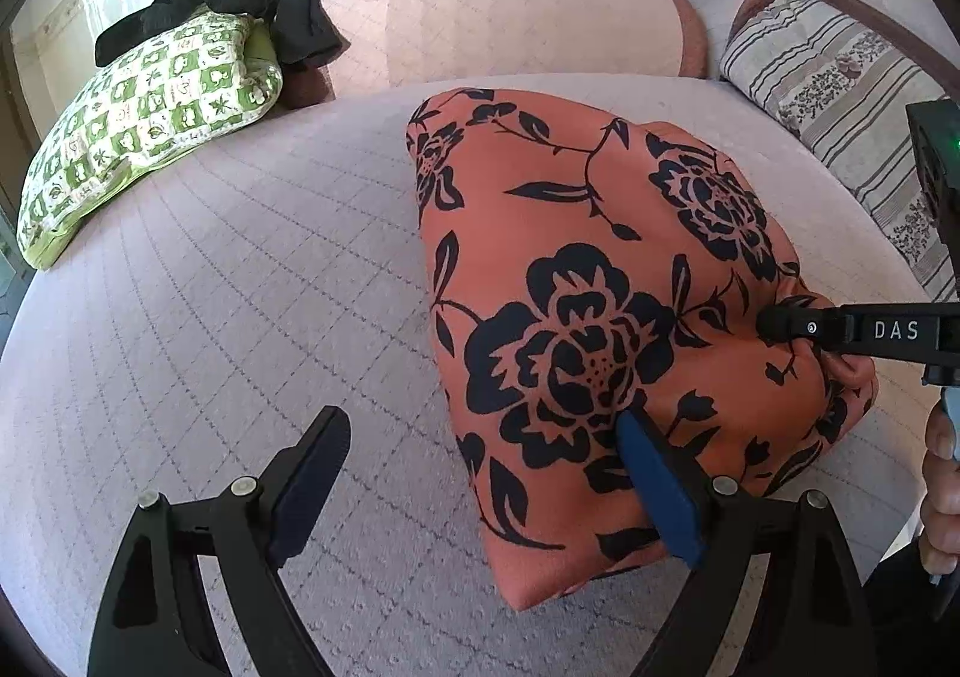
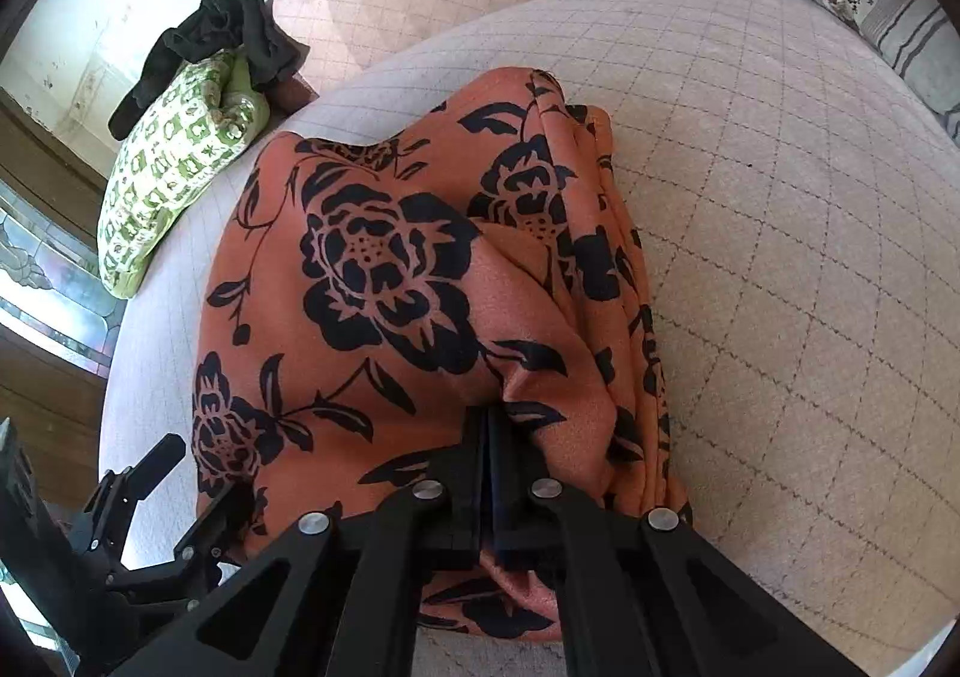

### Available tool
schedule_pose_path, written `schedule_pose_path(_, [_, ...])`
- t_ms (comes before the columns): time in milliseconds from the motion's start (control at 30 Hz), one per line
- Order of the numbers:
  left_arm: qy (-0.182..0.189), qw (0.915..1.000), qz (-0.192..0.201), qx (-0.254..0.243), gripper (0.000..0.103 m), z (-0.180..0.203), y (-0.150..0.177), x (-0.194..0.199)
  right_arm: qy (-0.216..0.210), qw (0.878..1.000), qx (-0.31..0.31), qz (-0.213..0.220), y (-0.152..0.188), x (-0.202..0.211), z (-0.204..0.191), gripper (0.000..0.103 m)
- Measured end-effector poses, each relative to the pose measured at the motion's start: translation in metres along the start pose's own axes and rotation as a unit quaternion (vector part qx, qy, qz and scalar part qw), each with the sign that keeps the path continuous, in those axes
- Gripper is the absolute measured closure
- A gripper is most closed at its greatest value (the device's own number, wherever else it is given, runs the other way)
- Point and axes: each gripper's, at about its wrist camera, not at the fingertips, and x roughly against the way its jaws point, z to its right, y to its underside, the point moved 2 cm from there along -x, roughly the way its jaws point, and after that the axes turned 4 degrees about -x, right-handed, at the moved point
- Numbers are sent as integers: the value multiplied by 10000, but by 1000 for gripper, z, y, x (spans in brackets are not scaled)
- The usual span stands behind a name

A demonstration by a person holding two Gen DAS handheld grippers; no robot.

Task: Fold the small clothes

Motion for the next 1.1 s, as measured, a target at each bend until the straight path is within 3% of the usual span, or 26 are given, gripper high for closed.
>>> schedule_pose_path(500, [348,9993,108,-6,12,-9,-1,-5,235,9994,61,264,5,0,-4,101])
schedule_pose_path(700, [429,9990,112,64,12,-14,-1,-4,268,9996,-52,6,-2,13,-8,101])
schedule_pose_path(767, [443,9989,119,72,12,-14,-1,-3,339,9992,-15,-190,-9,23,-15,100])
schedule_pose_path(800, [458,9989,124,70,12,-15,-1,-2,297,9993,19,-222,-13,29,-20,95])
schedule_pose_path(933, [479,9987,176,75,12,-19,-3,3,156,9997,166,-29,-41,46,-45,95])
schedule_pose_path(1100, [473,9982,322,205,12,-31,-10,11,162,9985,510,-82,-73,25,-85,95])
